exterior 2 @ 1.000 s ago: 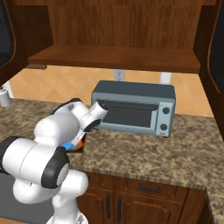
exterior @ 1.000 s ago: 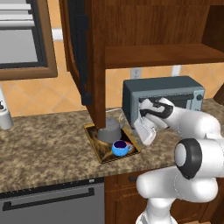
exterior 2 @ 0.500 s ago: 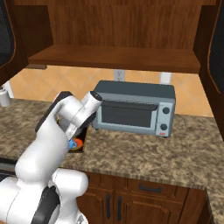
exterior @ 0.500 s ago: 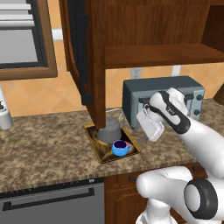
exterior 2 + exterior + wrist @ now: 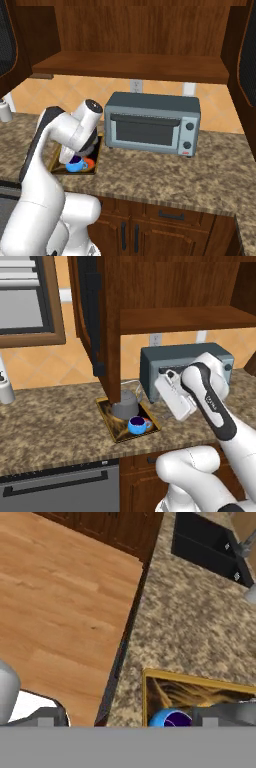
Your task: Pick the kettle from the counter and place it on the tray. Then pick the mug from the cabinet and place it on the tray. Then close the cabinet doors.
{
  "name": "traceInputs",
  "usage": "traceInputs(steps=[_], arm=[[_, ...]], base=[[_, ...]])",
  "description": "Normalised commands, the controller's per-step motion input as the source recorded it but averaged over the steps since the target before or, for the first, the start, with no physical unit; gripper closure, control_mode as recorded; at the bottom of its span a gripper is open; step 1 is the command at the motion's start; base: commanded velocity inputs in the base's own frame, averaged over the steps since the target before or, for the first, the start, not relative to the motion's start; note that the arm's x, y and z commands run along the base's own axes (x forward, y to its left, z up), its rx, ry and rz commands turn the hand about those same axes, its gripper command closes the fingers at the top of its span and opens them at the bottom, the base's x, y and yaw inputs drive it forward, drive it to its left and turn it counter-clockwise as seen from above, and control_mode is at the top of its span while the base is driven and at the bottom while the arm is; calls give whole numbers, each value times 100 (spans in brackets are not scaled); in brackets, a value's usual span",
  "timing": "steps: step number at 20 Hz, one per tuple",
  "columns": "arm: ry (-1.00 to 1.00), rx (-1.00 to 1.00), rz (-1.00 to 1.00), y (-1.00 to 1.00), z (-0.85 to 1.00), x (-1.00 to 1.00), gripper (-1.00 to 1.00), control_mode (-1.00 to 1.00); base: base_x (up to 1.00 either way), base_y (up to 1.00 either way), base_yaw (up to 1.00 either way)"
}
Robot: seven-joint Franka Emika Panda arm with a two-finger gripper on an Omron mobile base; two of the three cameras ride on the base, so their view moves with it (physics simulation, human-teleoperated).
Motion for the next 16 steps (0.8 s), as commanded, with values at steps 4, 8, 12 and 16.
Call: traceInputs(steps=[4,8,12,16], arm=[[-21,7,16,10,54,-44,-100,-100],[-14,16,10,9,49,-53,-100,-100],[-23,10,11,9,50,-54,-100,-100],[-18,5,10,10,58,-48,-100,-100]], base=[[0,0,0],[0,0,0],[0,0,0],[0,0,0]])
